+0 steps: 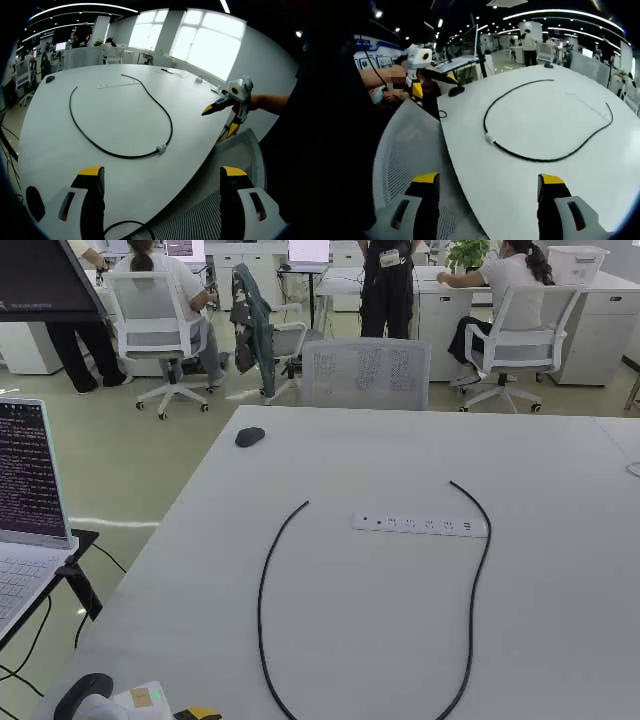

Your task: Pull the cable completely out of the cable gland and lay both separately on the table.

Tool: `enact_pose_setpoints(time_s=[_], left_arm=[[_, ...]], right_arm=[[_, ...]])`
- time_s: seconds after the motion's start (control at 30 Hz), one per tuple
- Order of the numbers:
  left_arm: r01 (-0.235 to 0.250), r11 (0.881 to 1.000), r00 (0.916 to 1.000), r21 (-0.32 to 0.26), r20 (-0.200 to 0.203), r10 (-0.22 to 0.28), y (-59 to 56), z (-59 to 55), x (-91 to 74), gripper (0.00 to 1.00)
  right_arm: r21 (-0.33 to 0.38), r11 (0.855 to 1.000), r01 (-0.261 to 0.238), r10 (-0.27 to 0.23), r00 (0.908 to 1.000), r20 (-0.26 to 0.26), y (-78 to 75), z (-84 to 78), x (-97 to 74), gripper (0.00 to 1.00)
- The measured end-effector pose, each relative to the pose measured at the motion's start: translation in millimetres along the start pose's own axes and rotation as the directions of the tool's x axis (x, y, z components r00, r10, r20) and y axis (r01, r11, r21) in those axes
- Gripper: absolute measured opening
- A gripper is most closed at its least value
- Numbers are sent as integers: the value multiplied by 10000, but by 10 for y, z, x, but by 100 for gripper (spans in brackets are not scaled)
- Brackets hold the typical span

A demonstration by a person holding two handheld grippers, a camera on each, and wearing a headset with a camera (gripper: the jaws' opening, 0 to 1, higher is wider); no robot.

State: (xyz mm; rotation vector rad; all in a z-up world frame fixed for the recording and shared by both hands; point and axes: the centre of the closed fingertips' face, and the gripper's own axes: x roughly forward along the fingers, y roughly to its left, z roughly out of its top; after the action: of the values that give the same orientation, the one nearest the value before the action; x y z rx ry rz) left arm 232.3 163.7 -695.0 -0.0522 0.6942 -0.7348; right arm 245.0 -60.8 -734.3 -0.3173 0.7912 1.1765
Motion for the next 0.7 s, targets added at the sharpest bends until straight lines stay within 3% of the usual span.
enact_pose_setpoints(time_s=[0.2,0.7], left_arm=[[23,9999,9999,149,-158,-21,43,-64,16,94],[105,9993,9999,346,-120,-101,60,-82,74,94]], right_arm=[[-121,9999,-33,33,10000,-6,-30,78,78,77],[-541,9984,-173,167,9998,-120,-165,309,345,76]])
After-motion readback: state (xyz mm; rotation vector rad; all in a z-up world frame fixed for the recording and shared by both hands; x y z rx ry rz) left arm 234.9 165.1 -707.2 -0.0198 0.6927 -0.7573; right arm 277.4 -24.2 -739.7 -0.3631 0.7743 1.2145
